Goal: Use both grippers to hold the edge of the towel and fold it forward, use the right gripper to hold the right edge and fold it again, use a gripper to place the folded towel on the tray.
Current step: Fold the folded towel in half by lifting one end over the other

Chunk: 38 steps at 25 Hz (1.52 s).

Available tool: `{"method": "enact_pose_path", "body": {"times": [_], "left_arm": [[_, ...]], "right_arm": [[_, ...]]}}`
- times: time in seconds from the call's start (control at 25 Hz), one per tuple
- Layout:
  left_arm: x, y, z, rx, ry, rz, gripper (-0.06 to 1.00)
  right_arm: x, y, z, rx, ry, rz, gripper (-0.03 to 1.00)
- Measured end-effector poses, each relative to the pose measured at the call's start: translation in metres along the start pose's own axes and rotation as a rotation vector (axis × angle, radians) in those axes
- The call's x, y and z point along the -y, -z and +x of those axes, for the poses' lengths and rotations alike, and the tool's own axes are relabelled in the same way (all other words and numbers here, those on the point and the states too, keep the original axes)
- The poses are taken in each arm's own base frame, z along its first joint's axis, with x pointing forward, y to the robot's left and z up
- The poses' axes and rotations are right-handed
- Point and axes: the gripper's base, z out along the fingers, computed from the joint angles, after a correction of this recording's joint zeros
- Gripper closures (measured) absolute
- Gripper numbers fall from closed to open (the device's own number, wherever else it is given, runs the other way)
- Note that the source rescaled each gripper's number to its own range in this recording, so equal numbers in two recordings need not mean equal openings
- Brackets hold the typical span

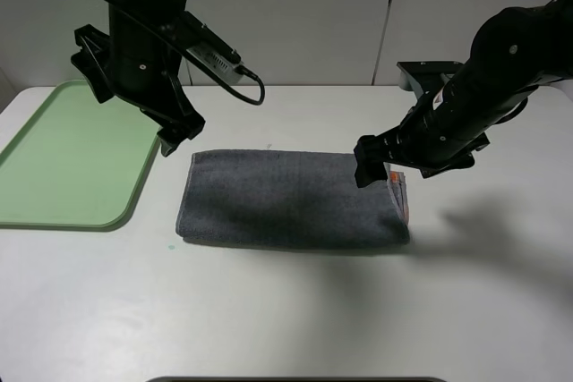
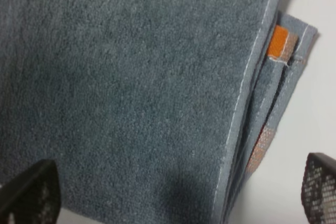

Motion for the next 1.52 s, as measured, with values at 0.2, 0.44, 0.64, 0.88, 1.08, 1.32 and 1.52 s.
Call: {"method": "enact_pose_path", "body": {"times": [0.2, 0.44, 0.64, 0.88, 1.08, 1.32, 1.52], "left_arm": [[-0.011, 0.04, 0.015, 0.118, 0.092, 0.019, -0.06], [-0.005, 0.097, 0.044, 0.291, 0.117, 0.073, -0.05], [-0.005, 0.101, 0.057, 0.298, 0.149, 0.1, -0.04], [0.004, 0.071, 0.072, 0.194, 0.144, 0.067, -0.04], [-0.003, 0.076, 0.09, 0.214, 0.174, 0.075, -0.04], [-0.02, 0.097, 0.11, 0.299, 0.224, 0.12, -0.04], [-0.024, 0.104, 0.118, 0.322, 0.24, 0.146, -0.04]], "right_arm": [[0.0, 0.0, 0.0, 0.0, -0.004, 0.0, -0.03], [0.0, 0.0, 0.0, -0.001, -0.007, 0.0, -0.03], [0.0, 0.0, 0.0, -0.001, -0.007, 0.0, -0.03], [0.0, 0.0, -0.002, 0.024, -0.005, -0.001, -0.03], [0.002, -0.002, -0.004, 0.072, 0.015, 0.013, -0.03], [0.006, -0.017, 0.006, 0.079, 0.015, 0.03, -0.03], [0.008, -0.041, 0.013, 0.017, 0.009, 0.041, -0.03]]}}
